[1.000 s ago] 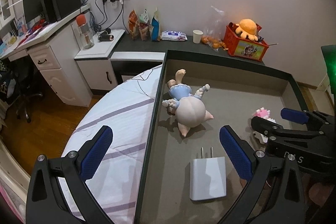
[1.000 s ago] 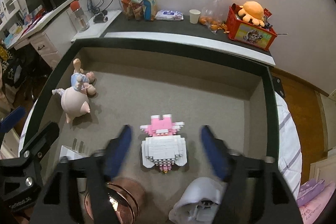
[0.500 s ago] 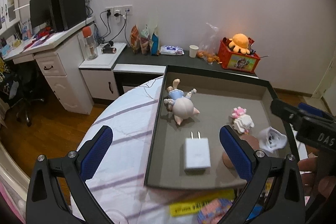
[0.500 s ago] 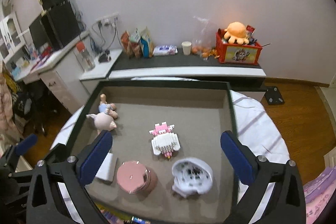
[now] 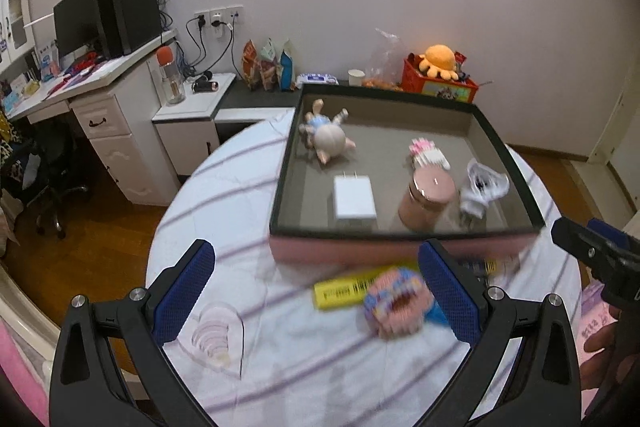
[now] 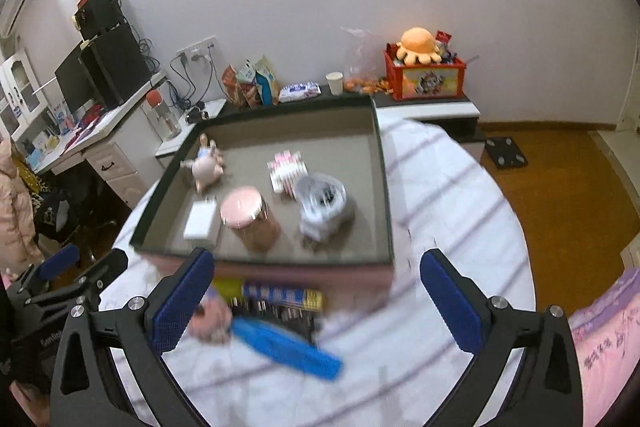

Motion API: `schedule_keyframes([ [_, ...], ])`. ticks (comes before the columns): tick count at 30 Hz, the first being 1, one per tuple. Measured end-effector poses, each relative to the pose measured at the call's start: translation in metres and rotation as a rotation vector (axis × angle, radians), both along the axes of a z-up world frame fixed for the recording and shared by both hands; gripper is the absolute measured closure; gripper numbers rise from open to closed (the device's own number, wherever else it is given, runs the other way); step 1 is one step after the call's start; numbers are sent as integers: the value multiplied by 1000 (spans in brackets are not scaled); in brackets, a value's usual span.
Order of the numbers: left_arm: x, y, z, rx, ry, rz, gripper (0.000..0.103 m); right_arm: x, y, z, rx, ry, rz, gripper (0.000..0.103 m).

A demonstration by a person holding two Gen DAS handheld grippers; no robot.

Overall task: Organize rigid objects
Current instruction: 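Withdraw the right gripper and grasp the pink block donut with the left gripper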

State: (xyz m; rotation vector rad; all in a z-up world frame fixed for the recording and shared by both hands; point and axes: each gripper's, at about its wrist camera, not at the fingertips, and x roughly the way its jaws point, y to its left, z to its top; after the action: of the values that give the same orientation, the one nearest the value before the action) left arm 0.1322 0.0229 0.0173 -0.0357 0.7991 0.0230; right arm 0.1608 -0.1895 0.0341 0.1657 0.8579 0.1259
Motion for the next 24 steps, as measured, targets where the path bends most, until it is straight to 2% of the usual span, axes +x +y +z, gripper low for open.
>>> schedule_keyframes([
  [5,-25,-4,-14,-14,26,-7,0,-27,-10,-15,23,37,-17,0],
  [12,-35,-19,-38,-11,91,-29,0,-46,-18,-27,34,68,-31,0],
  [18,-29,-24,-41,-12,91,-33,0,-47,-19,-29,32,69,-33,0],
  [24,-9,-27,-61,-63,152,-24,0,-41,-17,-36,29,85,-24,0],
])
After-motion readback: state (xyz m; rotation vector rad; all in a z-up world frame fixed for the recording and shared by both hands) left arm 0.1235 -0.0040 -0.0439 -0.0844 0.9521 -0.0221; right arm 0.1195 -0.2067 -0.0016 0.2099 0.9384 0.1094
